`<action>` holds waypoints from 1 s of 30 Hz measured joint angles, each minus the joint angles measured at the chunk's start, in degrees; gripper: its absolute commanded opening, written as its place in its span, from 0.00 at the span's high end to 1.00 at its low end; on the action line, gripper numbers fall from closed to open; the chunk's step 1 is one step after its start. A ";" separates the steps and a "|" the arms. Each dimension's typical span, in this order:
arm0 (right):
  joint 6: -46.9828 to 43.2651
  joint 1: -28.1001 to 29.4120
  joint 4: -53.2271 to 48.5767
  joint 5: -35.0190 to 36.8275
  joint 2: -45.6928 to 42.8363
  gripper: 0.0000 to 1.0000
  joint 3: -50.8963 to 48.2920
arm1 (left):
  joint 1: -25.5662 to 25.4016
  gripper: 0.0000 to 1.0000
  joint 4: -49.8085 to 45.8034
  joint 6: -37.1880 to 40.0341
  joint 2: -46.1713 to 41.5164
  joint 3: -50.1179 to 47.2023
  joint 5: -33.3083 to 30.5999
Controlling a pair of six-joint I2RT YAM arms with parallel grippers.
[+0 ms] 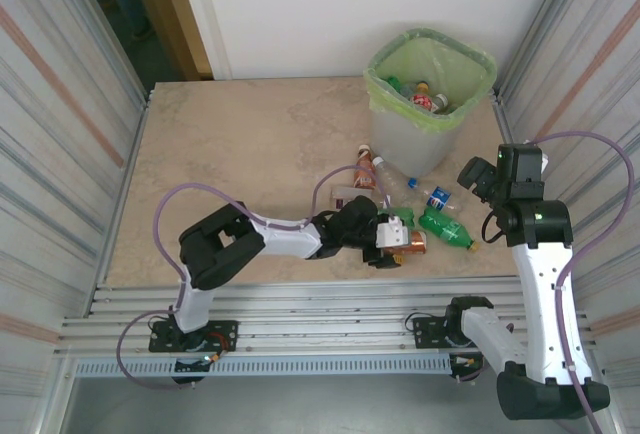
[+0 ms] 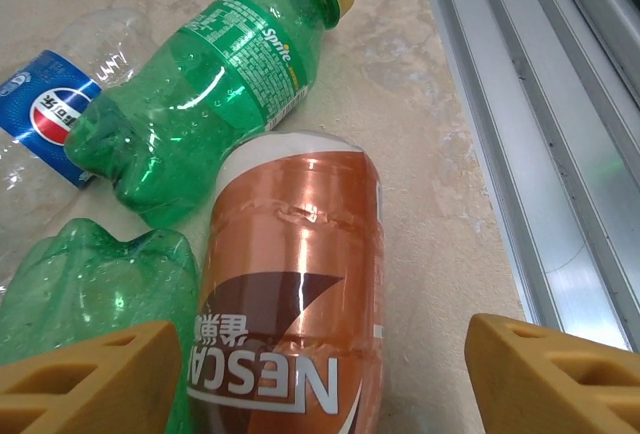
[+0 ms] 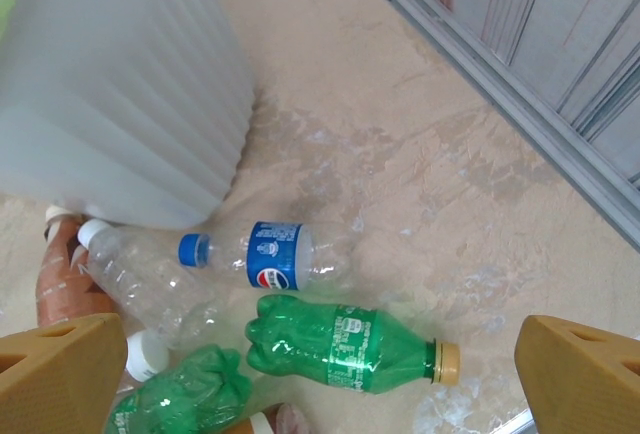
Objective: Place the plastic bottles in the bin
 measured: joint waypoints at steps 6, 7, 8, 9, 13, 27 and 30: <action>0.00 0.00 0.04 -0.22 0.11 0.02 -0.09 | -0.04 0.32 -1.42 0.39 2.08 2.45 0.17; 0.02 0.00 0.04 -0.24 0.17 0.02 -0.11 | -0.04 0.33 -1.53 0.68 2.43 2.73 0.17; 0.02 0.00 0.04 -0.26 0.17 0.02 -0.11 | -0.11 0.33 -1.81 0.85 2.67 3.02 0.13; 0.02 0.00 0.04 -0.31 0.22 0.02 -0.11 | -0.22 0.33 -2.27 1.27 2.99 3.32 0.11; 0.02 0.00 0.07 -0.44 0.22 0.02 -0.15 | -0.94 0.34 -3.85 2.23 3.98 4.02 -0.07; 0.02 0.00 0.46 -0.63 0.22 0.02 -0.26 | -2.14 0.49 -6.54 6.21 6.99 6.47 -1.55; 0.02 0.00 0.46 -0.70 0.24 0.02 -0.37 | -2.19 0.54 -6.56 6.29 6.99 6.51 -1.81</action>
